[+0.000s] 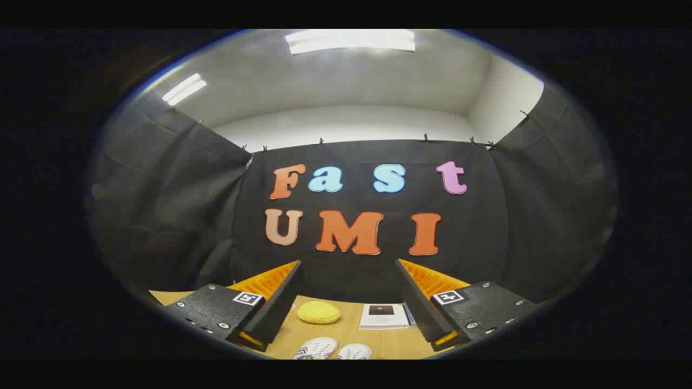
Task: Open the storage box then place both shoes into the box .Put the left shoe in first, then the right shoe, with the right side of both shoes facing outward in a uniform manner.
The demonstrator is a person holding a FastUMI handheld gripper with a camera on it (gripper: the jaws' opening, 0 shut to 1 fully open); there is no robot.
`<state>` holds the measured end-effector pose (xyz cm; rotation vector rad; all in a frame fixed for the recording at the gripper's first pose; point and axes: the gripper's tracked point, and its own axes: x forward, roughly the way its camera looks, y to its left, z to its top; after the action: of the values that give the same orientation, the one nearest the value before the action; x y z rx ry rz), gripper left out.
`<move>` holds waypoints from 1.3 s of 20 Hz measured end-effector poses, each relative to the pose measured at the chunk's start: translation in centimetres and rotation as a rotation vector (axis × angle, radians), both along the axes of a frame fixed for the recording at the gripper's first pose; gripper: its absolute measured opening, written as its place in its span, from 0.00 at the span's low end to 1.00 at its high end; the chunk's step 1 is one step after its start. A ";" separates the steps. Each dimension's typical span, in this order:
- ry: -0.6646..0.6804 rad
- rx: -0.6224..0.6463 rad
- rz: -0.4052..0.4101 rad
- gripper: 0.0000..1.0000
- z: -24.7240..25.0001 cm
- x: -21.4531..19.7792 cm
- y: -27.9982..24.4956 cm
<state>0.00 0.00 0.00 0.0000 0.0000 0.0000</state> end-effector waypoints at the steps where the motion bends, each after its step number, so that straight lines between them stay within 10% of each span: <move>1: -0.004 -0.001 0.002 0.98 0.1 0.1 0.1; 16: -0.029 0.027 0.030 0.98 -0.2 0.4 0.9; 26: 0.124 0.164 0.194 0.99 -6.1 1.7 5.7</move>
<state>1.66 5.67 -6.10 0.1639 0.1242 0.1937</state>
